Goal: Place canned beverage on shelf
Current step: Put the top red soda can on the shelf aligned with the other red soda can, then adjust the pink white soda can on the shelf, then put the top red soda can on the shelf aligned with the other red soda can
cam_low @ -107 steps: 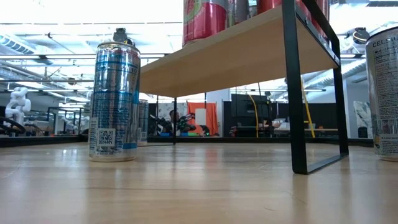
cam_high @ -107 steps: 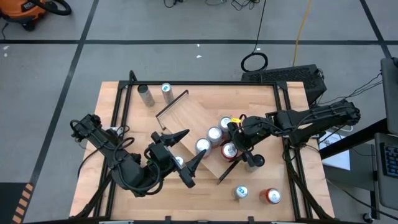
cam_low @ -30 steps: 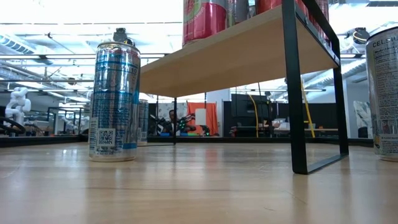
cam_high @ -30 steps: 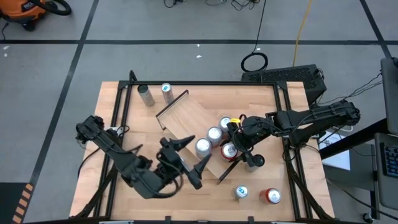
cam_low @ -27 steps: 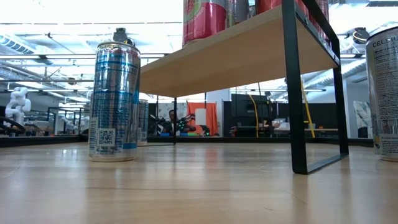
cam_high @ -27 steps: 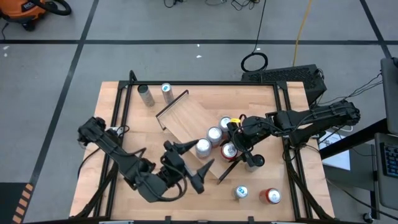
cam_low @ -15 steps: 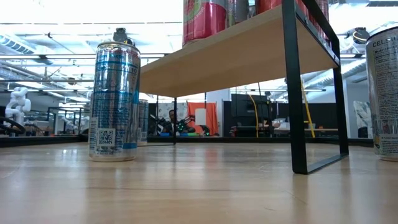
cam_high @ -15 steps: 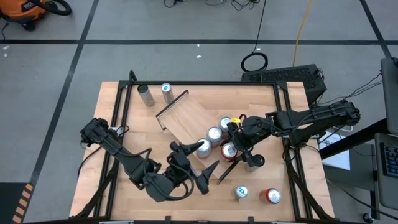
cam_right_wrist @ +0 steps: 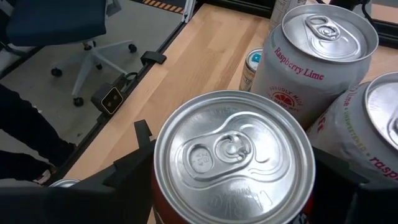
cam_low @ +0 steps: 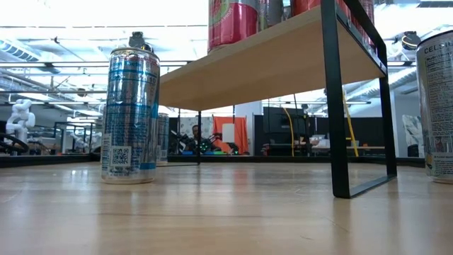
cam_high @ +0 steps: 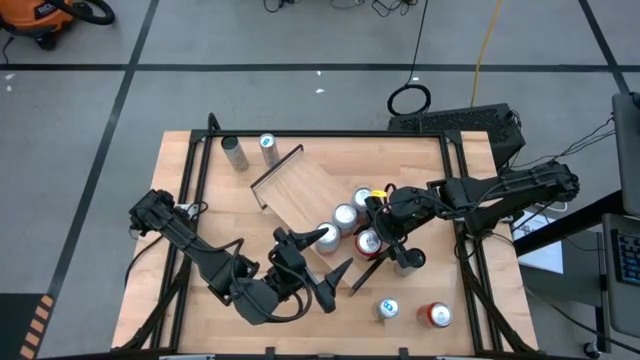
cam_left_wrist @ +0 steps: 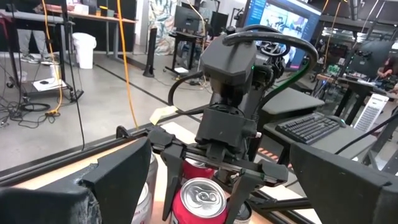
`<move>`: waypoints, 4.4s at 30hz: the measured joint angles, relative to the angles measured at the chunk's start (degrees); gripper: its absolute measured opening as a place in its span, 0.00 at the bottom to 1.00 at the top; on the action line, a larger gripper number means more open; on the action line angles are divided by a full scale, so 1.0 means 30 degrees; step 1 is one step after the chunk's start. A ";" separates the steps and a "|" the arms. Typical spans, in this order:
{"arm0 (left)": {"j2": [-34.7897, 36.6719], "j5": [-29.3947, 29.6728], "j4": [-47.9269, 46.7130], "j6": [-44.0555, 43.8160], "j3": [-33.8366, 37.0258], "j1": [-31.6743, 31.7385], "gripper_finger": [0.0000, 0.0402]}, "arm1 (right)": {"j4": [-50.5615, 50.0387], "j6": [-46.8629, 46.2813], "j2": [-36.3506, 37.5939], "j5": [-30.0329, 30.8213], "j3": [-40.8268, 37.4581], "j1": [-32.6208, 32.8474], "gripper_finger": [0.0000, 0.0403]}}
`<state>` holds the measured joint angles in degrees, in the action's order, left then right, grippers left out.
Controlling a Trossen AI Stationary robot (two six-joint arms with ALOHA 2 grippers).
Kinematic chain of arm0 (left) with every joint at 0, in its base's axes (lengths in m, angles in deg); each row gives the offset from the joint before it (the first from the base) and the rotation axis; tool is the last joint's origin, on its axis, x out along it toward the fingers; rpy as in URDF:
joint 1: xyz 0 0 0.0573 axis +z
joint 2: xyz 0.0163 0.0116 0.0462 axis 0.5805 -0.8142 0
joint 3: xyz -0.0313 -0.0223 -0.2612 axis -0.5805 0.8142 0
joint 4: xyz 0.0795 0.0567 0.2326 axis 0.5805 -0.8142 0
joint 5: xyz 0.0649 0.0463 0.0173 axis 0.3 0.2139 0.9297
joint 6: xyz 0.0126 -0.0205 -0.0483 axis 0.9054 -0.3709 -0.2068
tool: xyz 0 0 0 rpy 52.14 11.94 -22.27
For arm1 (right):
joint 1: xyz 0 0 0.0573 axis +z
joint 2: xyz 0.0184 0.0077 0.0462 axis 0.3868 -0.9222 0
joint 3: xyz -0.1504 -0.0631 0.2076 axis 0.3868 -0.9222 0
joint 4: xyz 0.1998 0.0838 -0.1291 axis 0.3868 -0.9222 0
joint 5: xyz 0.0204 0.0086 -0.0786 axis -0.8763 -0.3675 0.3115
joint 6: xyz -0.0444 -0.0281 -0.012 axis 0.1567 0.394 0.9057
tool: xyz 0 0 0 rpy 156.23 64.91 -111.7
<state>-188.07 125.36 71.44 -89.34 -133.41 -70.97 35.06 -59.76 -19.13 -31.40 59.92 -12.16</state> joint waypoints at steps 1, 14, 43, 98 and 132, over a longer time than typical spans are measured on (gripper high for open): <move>0.0000 0.0000 0.0006 0.0000 0.0000 0.0000 0.96 | 0.0000 0.0000 0.0000 -0.0007 0.0000 0.0000 0.73; 0.0000 0.0010 0.0006 -0.0022 0.0000 0.0000 0.96 | 0.0012 0.0153 0.0007 -0.0022 0.0000 0.0000 0.77; 0.0000 0.0044 0.0014 -0.0036 -0.0007 0.0000 0.96 | 0.0233 -0.0026 0.0029 -0.0007 0.0036 0.0000 0.81; 0.0000 -0.0167 -0.3178 -0.3024 -0.0022 0.0328 0.96 | -0.7628 -0.5050 0.5706 0.8949 0.0005 -0.0835 0.76; 0.0000 -0.0182 -0.3680 -0.3060 -0.0022 0.0419 0.96 | -0.8275 -0.3251 0.2355 0.5113 0.0622 -0.3920 0.12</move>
<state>-188.07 124.82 60.40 -98.52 -133.48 -69.72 10.24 -69.51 -12.06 -16.06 61.79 -23.92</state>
